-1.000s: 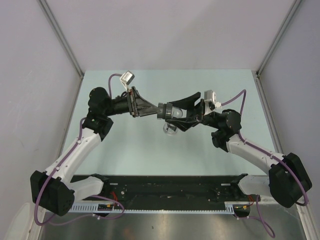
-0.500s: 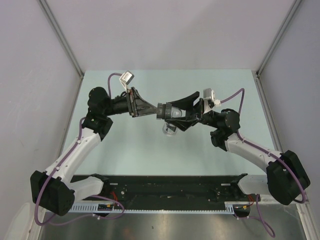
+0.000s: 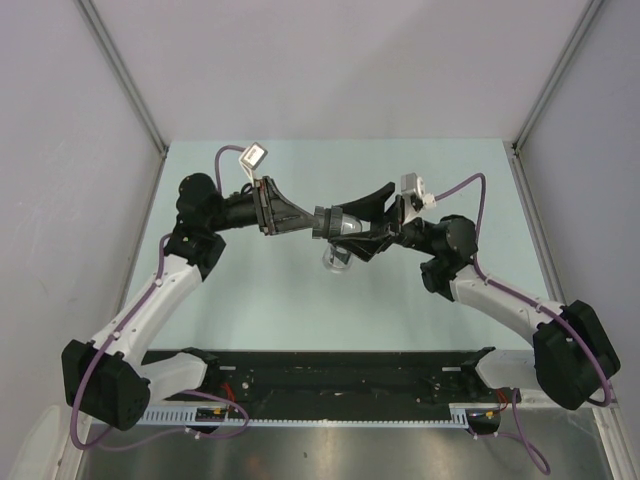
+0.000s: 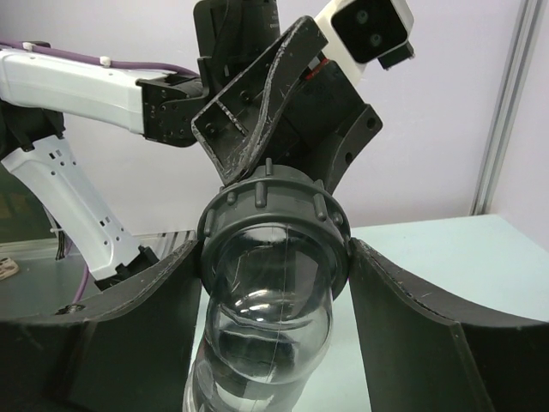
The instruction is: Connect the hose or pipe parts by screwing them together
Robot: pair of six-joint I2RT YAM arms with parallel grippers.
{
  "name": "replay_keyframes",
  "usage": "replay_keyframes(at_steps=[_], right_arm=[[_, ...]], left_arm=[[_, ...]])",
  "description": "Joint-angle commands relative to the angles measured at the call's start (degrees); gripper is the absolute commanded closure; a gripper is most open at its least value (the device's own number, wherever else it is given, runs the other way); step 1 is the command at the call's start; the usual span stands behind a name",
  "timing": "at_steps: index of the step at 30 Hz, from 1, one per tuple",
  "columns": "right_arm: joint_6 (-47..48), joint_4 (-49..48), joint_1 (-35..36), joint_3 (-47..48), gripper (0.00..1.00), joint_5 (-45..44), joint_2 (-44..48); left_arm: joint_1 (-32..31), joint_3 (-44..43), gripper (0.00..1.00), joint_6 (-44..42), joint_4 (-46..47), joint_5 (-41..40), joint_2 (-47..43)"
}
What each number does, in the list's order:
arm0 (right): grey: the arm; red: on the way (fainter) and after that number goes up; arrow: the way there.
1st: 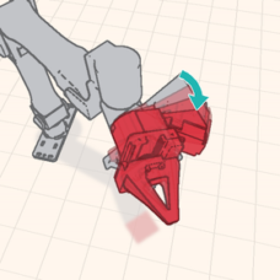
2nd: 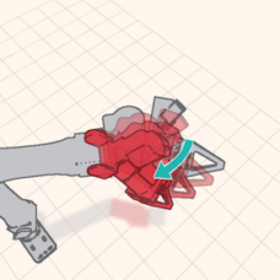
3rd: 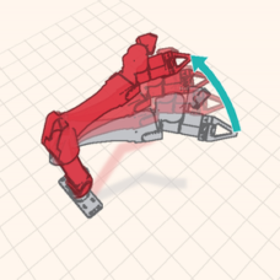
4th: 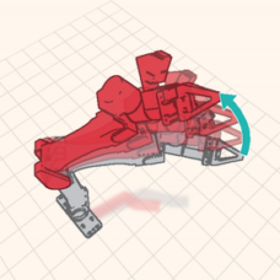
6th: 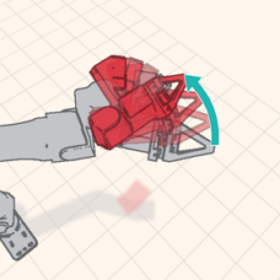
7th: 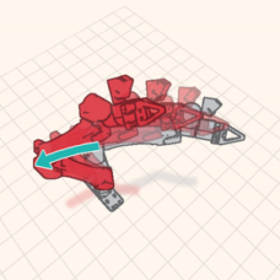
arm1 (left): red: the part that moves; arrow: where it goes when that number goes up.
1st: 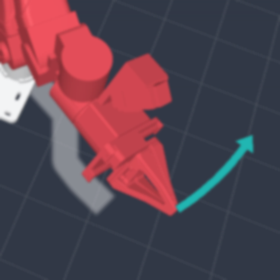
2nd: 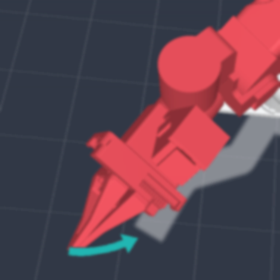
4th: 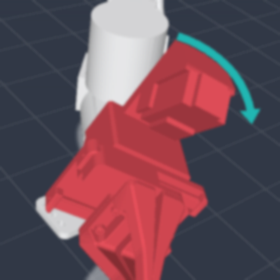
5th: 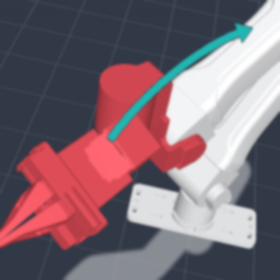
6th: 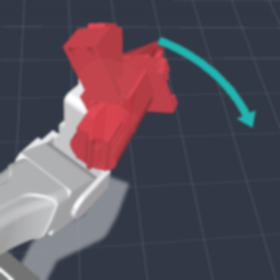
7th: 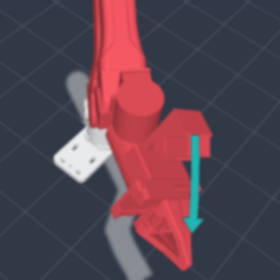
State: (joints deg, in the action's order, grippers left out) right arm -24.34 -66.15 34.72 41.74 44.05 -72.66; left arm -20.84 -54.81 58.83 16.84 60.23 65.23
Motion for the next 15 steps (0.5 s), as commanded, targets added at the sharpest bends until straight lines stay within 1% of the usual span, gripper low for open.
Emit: replay_keyframes(at_steps=[1,5,12,15], right_arm=[[-1.1,2.2,1.8,4.3,0.66,-0.3,-1.2],[-2.5,2.3,1.8,4.8,0.67,-0.1,-1.7],[-2.8,2.0,1.9,4.8,0.78,0.5,-2.2],[-3.2,1.5,2.0,4.9,0.81,1.1,-2.3]], left_arm=[[-2.0,-0.4,1.0,-5.5,-2.0,0.6,0.9],[-2.3,-0.5,1.0,-8.4,-2.9,0.6,1.2],[-2.4,-0.3,1.0,-14.4,-7.6,0.2,1.3],[-2.5,-0.7,1.0,-16.9,-9.5,0.1,1.5]])
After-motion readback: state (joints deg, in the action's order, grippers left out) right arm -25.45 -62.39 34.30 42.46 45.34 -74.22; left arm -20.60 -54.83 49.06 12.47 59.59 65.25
